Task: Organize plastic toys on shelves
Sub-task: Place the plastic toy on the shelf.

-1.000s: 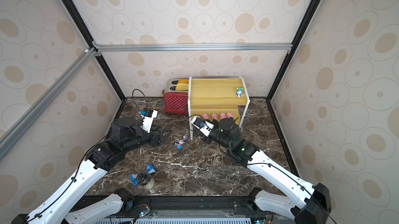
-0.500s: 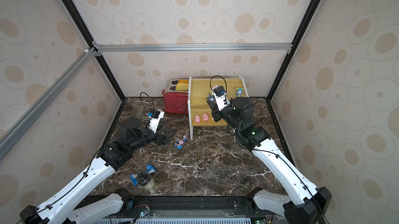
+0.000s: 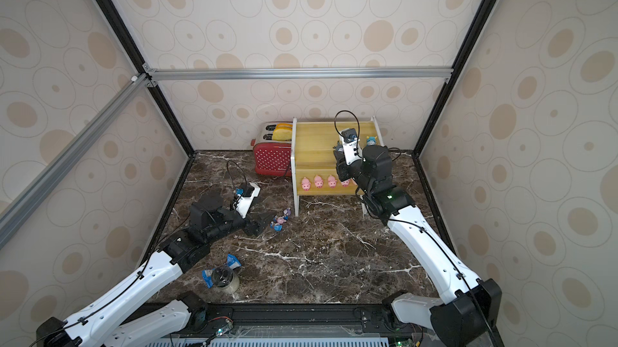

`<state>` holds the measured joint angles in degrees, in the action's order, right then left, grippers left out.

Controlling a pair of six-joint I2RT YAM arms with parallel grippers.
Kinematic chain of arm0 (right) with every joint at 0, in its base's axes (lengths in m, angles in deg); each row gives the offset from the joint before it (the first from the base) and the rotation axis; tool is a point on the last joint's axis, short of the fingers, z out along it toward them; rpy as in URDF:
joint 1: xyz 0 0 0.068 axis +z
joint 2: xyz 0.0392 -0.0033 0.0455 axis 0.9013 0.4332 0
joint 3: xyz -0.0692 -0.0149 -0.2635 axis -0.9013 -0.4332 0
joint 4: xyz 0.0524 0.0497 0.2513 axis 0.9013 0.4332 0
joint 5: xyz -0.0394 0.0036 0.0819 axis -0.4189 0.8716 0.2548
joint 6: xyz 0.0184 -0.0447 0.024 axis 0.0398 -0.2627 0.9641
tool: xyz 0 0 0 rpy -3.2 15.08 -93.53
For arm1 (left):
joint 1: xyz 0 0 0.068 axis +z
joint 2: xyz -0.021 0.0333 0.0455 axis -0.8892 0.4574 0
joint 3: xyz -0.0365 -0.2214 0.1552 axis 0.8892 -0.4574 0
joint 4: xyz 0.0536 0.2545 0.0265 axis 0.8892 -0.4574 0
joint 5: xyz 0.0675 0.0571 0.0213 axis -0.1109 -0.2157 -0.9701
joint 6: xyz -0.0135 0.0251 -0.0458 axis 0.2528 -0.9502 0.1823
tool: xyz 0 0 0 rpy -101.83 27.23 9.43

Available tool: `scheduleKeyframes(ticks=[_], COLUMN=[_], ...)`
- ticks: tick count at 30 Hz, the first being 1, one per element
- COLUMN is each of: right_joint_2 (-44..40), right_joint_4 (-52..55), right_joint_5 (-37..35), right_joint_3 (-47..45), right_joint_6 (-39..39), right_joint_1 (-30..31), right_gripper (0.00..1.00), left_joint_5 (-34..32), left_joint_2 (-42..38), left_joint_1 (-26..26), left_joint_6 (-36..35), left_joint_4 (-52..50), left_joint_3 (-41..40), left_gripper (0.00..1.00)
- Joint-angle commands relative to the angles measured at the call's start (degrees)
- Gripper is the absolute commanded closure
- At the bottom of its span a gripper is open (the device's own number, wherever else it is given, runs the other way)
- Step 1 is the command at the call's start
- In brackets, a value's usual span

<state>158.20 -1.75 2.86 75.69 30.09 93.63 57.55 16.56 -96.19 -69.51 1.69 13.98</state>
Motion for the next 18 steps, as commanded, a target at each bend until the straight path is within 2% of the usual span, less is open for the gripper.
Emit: scheduleKeyframes(ticks=[1, 18], right_joint_2=[0.9, -0.4], right_joint_4=[-2.1, -1.4], right_joint_5=[-0.8, 0.7], right_joint_3=[-1.0, -3.7], right_joint_6=[1.2, -0.4], right_joint_1=[-0.4, -0.8], right_gripper=[0.66, 0.60], left_joint_5=[-0.7, -1.2], left_joint_2=[-1.1, -1.4], left_joint_1=[-0.7, -0.9], left_joint_6=[-2.1, -3.5], left_joint_4=[2.9, 4.7], left_joint_3=[-0.9, -3.0], left_gripper=[0.19, 0.19])
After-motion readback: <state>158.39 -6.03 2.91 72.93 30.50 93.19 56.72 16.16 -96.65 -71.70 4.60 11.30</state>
